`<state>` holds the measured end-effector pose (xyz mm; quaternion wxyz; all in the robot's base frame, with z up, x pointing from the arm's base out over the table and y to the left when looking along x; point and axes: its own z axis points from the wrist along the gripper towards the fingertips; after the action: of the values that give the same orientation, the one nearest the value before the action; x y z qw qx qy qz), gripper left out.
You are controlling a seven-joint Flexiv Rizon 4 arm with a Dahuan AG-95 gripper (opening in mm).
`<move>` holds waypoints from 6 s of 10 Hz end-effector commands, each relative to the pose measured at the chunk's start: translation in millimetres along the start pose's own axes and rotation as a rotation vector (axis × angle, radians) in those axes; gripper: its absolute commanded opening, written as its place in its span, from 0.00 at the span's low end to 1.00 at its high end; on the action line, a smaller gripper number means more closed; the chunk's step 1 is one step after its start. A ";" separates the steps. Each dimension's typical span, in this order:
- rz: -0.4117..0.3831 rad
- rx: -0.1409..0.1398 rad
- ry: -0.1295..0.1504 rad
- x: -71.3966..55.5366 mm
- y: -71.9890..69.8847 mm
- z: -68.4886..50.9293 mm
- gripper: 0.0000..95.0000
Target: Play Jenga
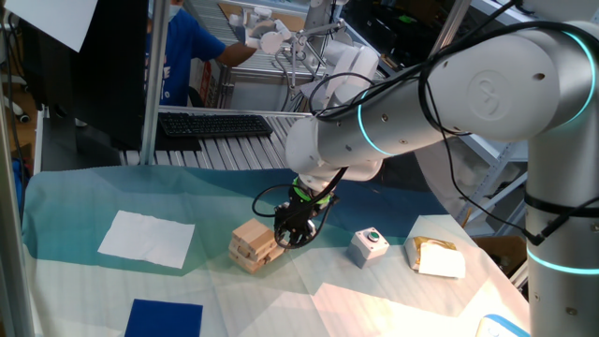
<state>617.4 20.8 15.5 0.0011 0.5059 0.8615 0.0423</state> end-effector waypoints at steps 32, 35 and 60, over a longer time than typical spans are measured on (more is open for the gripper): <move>-0.162 0.008 -0.012 -35.3 -13.9 -2.3 0.00; -0.386 0.078 -0.054 -39.5 -18.8 -6.4 0.00; -0.746 0.165 0.101 -38.9 -46.8 -71.5 0.60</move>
<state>590.0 -41.2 81.6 -0.0620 0.1540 0.9861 -0.0083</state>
